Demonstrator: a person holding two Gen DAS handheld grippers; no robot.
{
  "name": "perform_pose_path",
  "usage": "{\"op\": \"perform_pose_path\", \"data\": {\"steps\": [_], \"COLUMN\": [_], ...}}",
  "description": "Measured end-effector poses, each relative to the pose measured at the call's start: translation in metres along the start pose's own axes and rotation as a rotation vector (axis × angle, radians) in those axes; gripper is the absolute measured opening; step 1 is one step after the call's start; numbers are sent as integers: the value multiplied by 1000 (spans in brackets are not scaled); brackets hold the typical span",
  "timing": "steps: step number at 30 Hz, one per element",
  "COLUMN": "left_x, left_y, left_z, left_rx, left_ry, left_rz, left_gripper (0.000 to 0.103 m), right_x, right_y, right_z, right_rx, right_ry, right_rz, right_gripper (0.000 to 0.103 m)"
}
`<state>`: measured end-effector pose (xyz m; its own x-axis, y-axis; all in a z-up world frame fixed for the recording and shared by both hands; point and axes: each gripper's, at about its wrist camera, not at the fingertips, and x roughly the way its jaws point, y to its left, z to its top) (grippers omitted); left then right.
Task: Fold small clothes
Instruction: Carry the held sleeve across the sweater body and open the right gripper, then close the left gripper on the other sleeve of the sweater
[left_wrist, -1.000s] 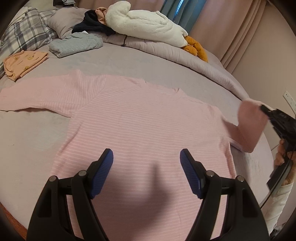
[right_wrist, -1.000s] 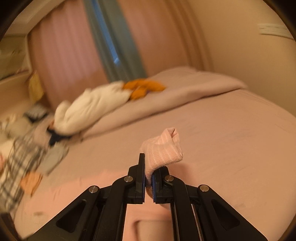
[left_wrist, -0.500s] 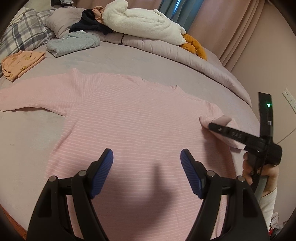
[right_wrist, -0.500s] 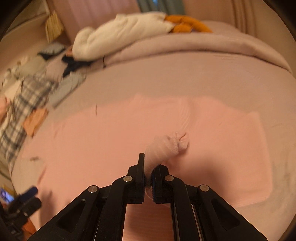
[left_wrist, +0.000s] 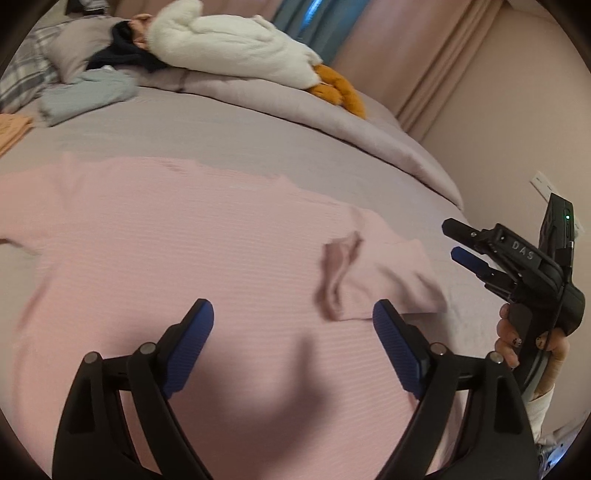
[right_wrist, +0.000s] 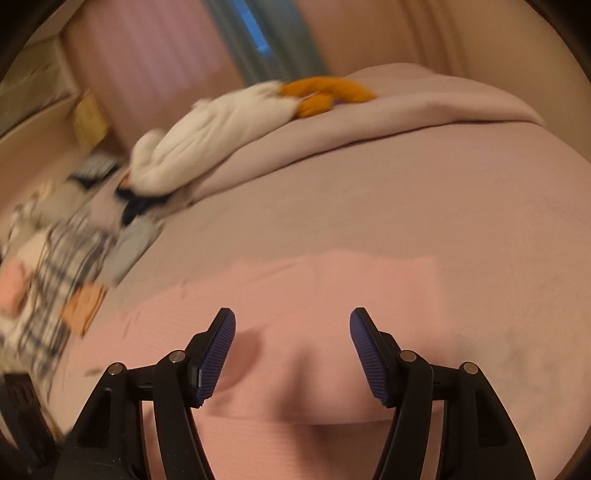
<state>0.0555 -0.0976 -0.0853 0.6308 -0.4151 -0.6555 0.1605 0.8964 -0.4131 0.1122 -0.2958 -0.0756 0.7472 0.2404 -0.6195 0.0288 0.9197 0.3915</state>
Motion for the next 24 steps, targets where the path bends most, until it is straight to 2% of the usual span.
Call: {"op": "perform_pose_path", "data": {"steps": [5, 8, 11, 15, 17, 18, 19, 21, 24], "left_x": [46, 61, 78, 101, 105, 106, 107, 110, 107], "left_y": [-26, -35, -40, -37, -36, -36, -36, -34, -33], "left_z": [1, 3, 5, 6, 5, 6, 6, 6, 8], "left_rx": [33, 57, 60, 22, 24, 23, 18, -3, -25], "left_ry": [34, 36, 38, 79, 66, 61, 64, 72, 60], "left_rz": [-31, -55, -62, -58, -43, -49, -59, -56, -48], "left_gripper": [87, 87, 83, 61, 50, 38, 21, 8, 6], "right_x": [-8, -12, -14, -10, -8, -9, -9, -7, -4], "right_y": [-37, -46, -51, -56, -54, -58, -58, -59, -62], "right_z": [-1, 0, 0, 1, 1, 1, 1, 1, 2], "right_rx": [126, 150, 168, 173, 173, 174, 175, 176, 178], "right_ry": [-26, -42, -48, -38, -32, -31, -30, -27, -22], "right_rz": [-36, -78, -85, -89, -93, -91, -88, -84, -88], "right_gripper": [65, 65, 65, 65, 65, 65, 65, 64, 64]}}
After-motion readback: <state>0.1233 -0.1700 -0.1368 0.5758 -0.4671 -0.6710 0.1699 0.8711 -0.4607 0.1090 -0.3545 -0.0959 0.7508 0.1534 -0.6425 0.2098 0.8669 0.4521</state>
